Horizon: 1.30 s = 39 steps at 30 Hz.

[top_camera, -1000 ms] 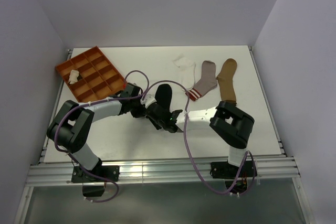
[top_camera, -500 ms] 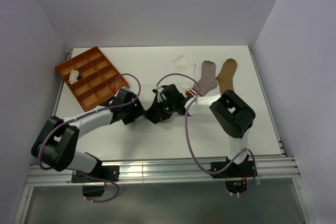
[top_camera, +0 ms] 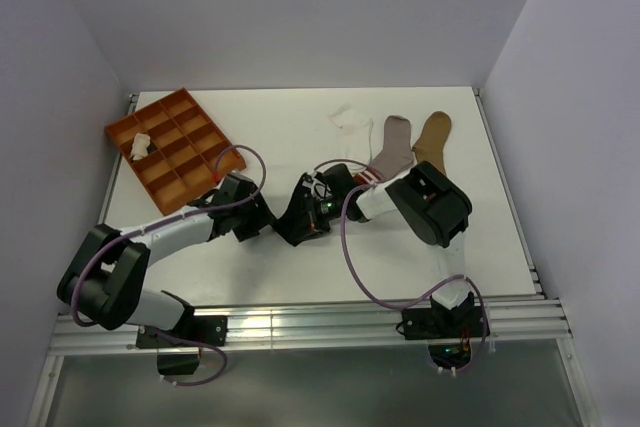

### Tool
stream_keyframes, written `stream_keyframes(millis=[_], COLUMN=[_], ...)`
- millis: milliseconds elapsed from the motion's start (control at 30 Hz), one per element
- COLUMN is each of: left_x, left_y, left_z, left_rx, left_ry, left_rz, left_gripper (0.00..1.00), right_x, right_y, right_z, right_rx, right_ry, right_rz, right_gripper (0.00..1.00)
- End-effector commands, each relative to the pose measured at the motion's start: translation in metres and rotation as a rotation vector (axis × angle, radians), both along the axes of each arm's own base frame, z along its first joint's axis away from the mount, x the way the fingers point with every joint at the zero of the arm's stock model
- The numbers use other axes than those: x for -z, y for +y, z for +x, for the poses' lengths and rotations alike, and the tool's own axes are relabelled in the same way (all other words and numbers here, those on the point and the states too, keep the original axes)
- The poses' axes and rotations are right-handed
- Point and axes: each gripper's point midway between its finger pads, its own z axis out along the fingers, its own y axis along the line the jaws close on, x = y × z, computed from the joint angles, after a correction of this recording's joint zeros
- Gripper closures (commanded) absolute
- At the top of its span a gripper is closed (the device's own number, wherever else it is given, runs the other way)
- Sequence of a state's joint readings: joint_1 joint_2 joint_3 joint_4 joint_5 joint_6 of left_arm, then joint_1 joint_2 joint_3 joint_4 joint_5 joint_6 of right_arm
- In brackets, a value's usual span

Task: Roll the socks
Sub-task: Roll the sock at the center of the board.

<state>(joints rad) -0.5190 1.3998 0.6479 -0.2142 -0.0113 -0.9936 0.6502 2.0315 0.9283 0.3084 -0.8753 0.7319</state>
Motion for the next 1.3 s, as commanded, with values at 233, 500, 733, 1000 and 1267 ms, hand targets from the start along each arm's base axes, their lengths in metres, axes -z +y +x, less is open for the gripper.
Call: stream_keyframes(millis=[233, 500, 733, 1000, 1267], left_x=[0.011, 0.028, 0.031, 0.026, 0.025], left_y=[-0.016, -0.013, -0.016, -0.01, -0.014], left_z=[-0.001, -0.011, -0.01, -0.007, -0.005], left_rx=[0.004, 0.024, 0.063, 0.11, 0.142], left_ry=[0.047, 0.125, 0.17, 0.198, 0.22], left_rz=[-0.066, -0.018, 0.019, 0.125, 0.137], left_gripper=[0.38, 0.61, 0.99, 1.0, 1.0], right_x=[0.027, 0.026, 0.018, -0.033, -0.064], right_y=[-0.013, -0.013, -0.021, -0.03, -0.011], right_z=[-0.01, -0.004, 0.008, 0.025, 0.025], right_rx=[0.076, 0.096, 0.106, 0.122, 0.096], right_ry=[0.124, 0.099, -0.047, -0.477, -0.833], right_rz=[-0.07, -0.075, -0.138, -0.252, -0.314], right_gripper=[1.0, 1.0, 0.87, 0.58, 0.53])
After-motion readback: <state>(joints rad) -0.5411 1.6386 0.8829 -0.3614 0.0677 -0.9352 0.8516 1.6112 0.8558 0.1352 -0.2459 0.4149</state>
